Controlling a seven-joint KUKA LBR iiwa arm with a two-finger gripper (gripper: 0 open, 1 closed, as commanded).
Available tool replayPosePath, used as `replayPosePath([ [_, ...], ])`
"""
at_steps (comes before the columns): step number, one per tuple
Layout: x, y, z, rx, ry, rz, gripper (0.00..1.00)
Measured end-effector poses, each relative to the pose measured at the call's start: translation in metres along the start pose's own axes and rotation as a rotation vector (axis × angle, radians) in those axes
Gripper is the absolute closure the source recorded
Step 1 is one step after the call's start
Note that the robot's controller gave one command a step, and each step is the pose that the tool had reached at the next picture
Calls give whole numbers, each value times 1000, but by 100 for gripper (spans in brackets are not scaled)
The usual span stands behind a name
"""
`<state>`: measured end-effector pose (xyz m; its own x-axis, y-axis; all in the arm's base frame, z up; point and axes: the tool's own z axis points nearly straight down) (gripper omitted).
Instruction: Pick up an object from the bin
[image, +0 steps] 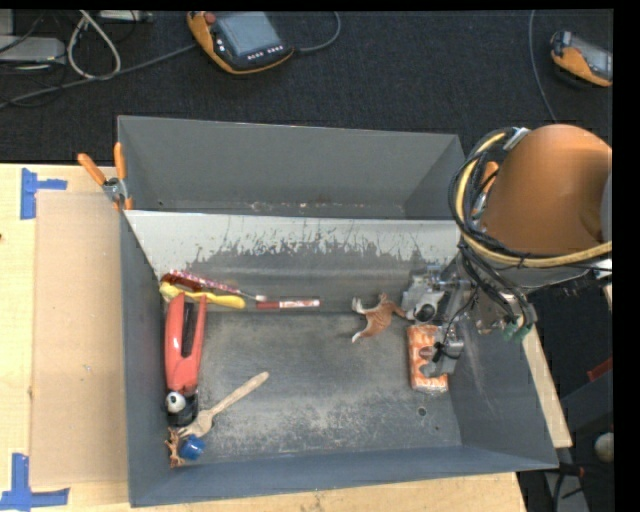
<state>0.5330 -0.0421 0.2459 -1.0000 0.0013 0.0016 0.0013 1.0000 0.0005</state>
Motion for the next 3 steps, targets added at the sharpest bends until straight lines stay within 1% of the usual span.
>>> replayPosePath([
  [1,-13,-53,98,0,-4,-26,0],
  [2,-29,-84,180,-3,-10,68,0],
  [3,-9,-83,149,-1,-6,304,0],
])
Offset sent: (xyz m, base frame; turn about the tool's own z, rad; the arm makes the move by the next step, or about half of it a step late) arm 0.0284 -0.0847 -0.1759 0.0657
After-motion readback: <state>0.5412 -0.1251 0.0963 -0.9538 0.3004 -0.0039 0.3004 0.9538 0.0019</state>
